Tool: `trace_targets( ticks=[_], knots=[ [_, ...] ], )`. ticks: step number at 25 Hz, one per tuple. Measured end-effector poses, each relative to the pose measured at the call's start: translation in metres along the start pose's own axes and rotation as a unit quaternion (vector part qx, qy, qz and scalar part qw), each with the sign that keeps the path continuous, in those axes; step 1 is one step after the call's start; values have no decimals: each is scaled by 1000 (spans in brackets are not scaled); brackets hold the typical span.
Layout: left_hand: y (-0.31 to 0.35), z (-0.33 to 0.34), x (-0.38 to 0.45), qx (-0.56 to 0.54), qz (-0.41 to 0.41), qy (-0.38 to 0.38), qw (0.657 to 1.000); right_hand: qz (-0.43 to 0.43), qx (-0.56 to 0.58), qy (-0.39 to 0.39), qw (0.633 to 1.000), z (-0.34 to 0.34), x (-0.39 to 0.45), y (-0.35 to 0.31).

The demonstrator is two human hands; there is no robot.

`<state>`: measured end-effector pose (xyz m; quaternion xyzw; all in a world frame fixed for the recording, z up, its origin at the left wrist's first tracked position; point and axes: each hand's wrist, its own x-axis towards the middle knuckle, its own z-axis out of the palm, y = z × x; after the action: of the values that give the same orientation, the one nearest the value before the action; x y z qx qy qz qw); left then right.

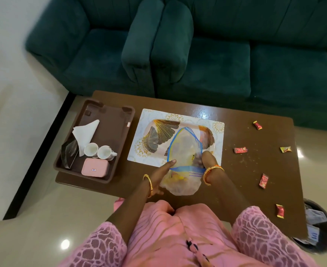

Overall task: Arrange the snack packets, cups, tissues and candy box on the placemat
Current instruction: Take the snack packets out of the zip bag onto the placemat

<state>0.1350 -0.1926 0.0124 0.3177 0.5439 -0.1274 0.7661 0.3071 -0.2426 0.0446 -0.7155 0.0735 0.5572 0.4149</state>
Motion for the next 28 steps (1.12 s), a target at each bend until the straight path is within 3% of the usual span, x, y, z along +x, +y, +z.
trace_targets(
  ticks=[2,5,9,11,13,15,17,20,22,28],
  knots=[
    [5,2,-5,-11,21,28,999,11,52,-37,998,4,0,8],
    [11,2,-9,46,118,191,973,-10,63,-47,997,6,4,19],
    [13,1,-30,220,181,340,896,-119,-146,14,982,1,-1,22],
    [13,0,-45,288,196,394,851,-229,-236,74,941,-7,-10,21],
    [13,-2,-59,329,206,446,807,-336,-342,146,865,-14,-25,19],
    [11,-5,-68,352,208,477,778,-384,-389,205,812,-16,-37,17],
    [9,-9,-72,371,195,480,771,-377,-427,225,790,-15,-40,17],
    [6,-16,-73,399,155,487,761,-327,-449,182,811,-15,-33,18],
    [3,-23,-73,394,145,499,758,-329,-395,183,839,-18,-26,13],
    [-17,-23,-61,404,118,467,777,-282,-385,146,867,-16,-19,13]
  ],
)
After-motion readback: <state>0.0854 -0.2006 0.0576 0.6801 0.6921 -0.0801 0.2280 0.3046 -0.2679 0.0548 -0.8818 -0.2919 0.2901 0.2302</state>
